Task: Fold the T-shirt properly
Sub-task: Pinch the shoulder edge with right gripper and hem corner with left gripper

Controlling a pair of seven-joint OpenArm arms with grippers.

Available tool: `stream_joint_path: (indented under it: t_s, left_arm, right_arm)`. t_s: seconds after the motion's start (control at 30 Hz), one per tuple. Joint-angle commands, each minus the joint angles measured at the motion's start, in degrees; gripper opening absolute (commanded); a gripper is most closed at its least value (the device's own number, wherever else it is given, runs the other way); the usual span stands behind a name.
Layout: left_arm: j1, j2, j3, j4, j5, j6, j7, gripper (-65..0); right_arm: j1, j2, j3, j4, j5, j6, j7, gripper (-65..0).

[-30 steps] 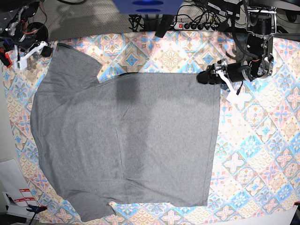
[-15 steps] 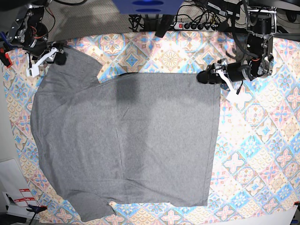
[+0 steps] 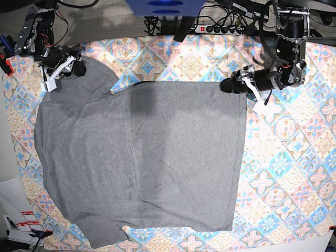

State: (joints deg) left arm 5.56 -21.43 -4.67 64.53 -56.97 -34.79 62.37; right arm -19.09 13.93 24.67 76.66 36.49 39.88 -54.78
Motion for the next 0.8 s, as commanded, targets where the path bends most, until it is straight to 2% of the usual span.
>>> stream_joint_path:
  t_s: [0.0,0.1,0.23,0.3,0.47,0.77]
  left_arm:
    - [-0.07,-0.68,0.05,0.30,1.45,0.28,1.24,-40.2]
    - [-0.07,-0.68,0.05,0.30,1.45,0.28,1.24,-40.2]
    - [-0.07,-0.68,0.05,0.30,1.45,0.28,1.24,-40.2]
    - [-0.07,-0.68,0.05,0.30,1.45,0.28,1.24,-40.2]
    - [-0.07,-0.68,0.05,0.30,1.45,0.28,1.24,-40.2]
    - [0.90,-0.68,0.14,0.30,1.45,0.28,1.24,-40.2]
  right_arm:
    - [-0.47,-0.09,-0.36,-0.05,-1.28,0.12,-2.49,-36.9]
    - [-0.47,-0.09,-0.36,-0.05,-1.28,0.12,-2.49,-39.5]
    - [-0.47,-0.09,-0.62,-0.05,-1.28,0.12,-2.49,-56.3]
    - [-0.47,0.00,-0.71,-0.05,-1.28,0.12,-2.49,-61.5]
    - [-0.47,0.18,-0.01,0.22,-1.55,0.12,-2.31,-62.5]
    - [-2.75,0.97,10.02,9.97,-1.63,0.12,-2.58,-63.9]
